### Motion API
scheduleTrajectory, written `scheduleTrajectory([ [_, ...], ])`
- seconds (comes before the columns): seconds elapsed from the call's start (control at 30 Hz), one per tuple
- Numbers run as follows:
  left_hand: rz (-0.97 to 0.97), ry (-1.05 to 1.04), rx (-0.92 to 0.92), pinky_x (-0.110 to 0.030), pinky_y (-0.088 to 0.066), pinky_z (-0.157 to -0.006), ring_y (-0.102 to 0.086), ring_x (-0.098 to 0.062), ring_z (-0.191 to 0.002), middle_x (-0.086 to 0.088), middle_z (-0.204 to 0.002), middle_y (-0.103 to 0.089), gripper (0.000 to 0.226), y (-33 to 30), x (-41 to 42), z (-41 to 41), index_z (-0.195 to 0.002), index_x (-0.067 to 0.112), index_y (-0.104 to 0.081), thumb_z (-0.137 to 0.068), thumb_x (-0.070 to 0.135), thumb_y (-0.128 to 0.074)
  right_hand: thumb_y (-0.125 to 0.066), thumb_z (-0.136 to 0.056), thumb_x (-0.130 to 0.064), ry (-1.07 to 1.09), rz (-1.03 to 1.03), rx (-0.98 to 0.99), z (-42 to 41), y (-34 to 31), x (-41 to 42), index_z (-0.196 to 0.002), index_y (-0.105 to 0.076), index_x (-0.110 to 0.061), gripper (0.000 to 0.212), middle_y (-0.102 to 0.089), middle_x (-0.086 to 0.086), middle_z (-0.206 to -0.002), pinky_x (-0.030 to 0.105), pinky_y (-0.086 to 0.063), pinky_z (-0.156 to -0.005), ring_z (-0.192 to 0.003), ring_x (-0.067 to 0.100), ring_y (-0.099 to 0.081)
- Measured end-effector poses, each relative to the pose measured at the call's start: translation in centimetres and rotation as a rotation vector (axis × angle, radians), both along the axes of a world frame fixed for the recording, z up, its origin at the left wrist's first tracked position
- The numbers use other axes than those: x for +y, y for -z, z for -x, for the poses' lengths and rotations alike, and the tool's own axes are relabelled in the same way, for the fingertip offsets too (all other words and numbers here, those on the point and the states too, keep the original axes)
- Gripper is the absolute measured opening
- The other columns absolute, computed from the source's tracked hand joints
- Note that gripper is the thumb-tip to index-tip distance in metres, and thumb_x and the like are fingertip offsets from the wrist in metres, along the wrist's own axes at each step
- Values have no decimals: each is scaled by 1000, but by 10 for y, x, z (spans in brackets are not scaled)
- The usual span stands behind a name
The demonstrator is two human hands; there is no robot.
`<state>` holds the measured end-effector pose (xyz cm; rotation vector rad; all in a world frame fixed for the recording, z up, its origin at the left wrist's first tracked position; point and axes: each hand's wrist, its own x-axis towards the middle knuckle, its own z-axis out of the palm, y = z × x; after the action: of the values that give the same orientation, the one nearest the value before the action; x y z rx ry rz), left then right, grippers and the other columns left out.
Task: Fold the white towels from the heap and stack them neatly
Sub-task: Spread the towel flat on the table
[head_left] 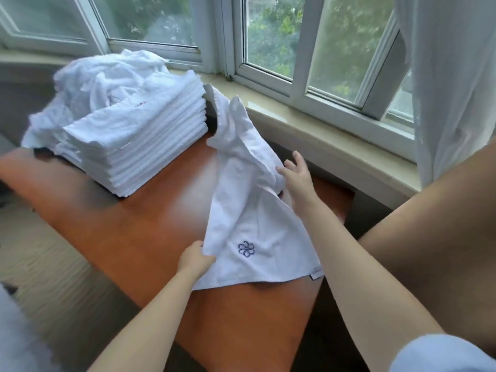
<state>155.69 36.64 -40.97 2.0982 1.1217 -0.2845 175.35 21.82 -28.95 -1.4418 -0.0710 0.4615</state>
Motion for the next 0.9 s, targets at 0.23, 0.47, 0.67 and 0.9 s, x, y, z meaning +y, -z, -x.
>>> scheduleTrajectory([
  [0.23,-178,26,70,-42,-47,-91,-49,-29,-114,-9,-122,-51,43,8,3,-7,-127,14,-42,-86,15,-56,-58,-90,-10,-257,728,201,62,125,-20,-118,-57,-12,28,-54,9,-115,28,-48,-81,-105,23,-54],
  [0.47,-152,-14,74,-39,-50,-84,-53,-28,-108,-7,-121,-50,51,16,7,-15,-132,17,-35,-85,11,-53,-57,-91,-33,-60,1316,-70,71,142,-51,-151,-18,-24,72,-16,9,-156,43,-27,-111,-140,29,-23],
  [0.67,87,-210,100,-33,-50,-72,-62,-32,-98,-13,-112,-60,38,8,-2,-4,-118,5,-49,-82,8,-61,-50,-87,-11,-150,912,269,77,135,-74,-115,-53,-6,29,-61,12,-91,28,-50,-49,-67,28,-62],
  [0.9,771,-885,-627,-32,-54,-55,-66,-32,-71,-18,-93,-66,42,-12,-42,70,-100,-6,-62,-66,-25,-48,-44,-91,-10,221,534,449,106,117,-130,-112,-59,-6,27,-61,17,-106,35,-57,-61,-68,34,-63],
])
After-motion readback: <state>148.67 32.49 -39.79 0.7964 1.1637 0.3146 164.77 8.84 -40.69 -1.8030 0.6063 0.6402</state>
